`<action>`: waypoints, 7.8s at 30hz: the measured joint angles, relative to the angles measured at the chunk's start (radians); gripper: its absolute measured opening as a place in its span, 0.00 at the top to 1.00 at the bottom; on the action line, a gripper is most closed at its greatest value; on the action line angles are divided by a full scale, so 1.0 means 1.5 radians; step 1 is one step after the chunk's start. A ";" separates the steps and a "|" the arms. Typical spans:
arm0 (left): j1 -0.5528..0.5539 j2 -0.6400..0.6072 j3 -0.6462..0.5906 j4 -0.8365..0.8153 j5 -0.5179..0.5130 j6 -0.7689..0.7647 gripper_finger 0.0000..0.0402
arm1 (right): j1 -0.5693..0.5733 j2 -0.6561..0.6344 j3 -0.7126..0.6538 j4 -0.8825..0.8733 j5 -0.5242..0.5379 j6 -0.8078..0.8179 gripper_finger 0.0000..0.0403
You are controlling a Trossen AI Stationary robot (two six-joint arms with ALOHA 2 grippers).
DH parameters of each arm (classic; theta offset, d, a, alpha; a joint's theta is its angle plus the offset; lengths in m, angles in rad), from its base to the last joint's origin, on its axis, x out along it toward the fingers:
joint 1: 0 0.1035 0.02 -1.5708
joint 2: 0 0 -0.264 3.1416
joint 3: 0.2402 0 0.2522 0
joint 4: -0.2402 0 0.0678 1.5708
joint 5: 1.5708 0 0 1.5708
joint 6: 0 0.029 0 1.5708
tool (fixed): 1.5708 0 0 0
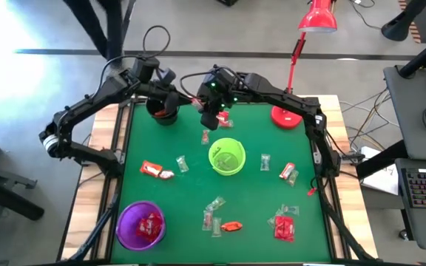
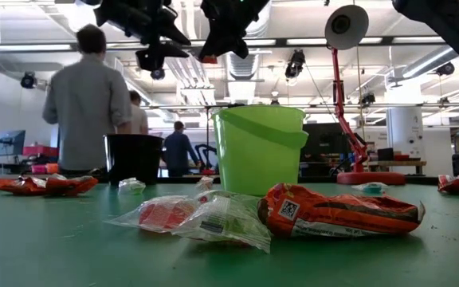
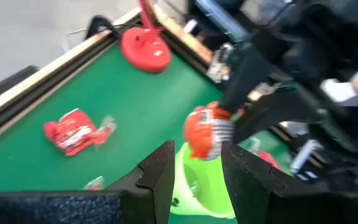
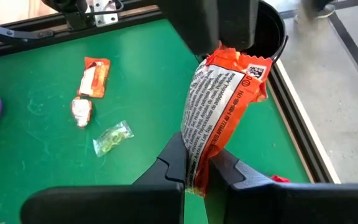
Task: Sort candy
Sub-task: Put the orange chocolate into the black bucket, then put the green gummy into the green bucket
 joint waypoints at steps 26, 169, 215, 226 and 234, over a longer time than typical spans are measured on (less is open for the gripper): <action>0.000 0.055 0.000 0.083 0.080 -0.011 0.83 | -0.001 -0.001 0.001 0.005 0.002 0.007 0.97; -0.421 0.299 -0.002 -0.373 -0.472 -0.814 0.65 | -0.009 -0.069 -0.002 -0.349 0.124 -0.016 0.56; -0.421 0.439 -0.007 -0.425 -0.448 -0.787 0.99 | 0.014 -0.148 -0.002 -0.350 0.122 0.009 0.56; -0.424 0.409 -0.012 -0.426 -0.445 -0.741 1.00 | 0.014 -0.148 -0.002 -0.350 0.122 0.016 0.56; -0.435 0.301 -0.012 -0.427 -0.453 -0.671 1.00 | 0.014 -0.148 -0.002 -0.350 0.122 0.011 0.56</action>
